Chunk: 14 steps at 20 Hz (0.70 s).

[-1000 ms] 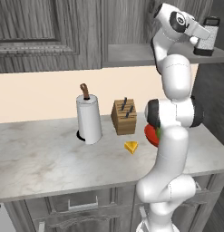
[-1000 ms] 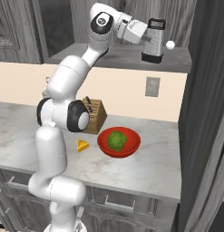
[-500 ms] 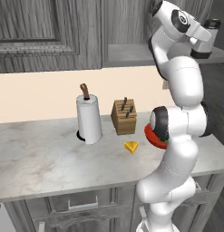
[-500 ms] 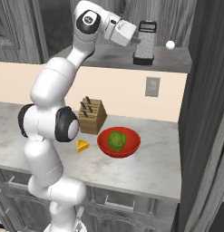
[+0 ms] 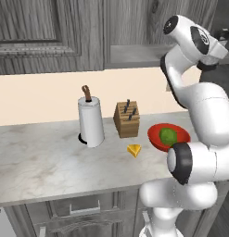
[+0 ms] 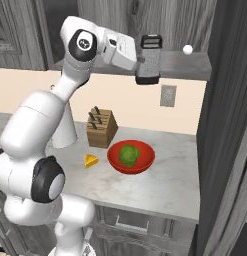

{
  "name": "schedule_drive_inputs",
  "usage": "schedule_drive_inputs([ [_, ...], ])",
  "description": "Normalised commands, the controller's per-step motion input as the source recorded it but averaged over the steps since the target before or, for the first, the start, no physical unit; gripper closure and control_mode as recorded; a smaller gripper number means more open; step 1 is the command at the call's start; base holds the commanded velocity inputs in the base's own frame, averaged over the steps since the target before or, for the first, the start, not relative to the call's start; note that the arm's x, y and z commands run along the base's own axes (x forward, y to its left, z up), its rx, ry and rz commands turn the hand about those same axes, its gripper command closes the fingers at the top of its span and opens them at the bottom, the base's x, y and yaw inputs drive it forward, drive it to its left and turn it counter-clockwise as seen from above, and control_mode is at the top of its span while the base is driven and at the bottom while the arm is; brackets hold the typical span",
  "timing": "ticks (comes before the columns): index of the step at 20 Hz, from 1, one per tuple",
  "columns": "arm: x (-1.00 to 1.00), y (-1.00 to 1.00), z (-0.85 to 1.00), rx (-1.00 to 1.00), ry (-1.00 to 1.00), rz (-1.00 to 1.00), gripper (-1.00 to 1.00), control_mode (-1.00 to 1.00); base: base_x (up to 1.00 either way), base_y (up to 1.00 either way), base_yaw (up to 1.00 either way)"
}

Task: Pick the cheese from the fridge and the cheese grater from the cabinet and place them next to the salad bowl.

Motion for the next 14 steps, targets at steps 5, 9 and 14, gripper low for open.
schedule_drive_inputs([
  [5, -0.81, 0.27, -0.18, -0.15, -0.06, 0.23, 1.00, -1.00, 0.00, 0.00, 0.00],
  [9, -0.74, 0.41, -0.25, -0.16, 0.00, 0.18, 1.00, -1.00, 0.00, 0.00, 0.00],
  [14, -0.71, 0.45, -0.35, -0.13, -0.01, 0.08, 1.00, -1.00, 0.00, 0.00, 0.00],
])
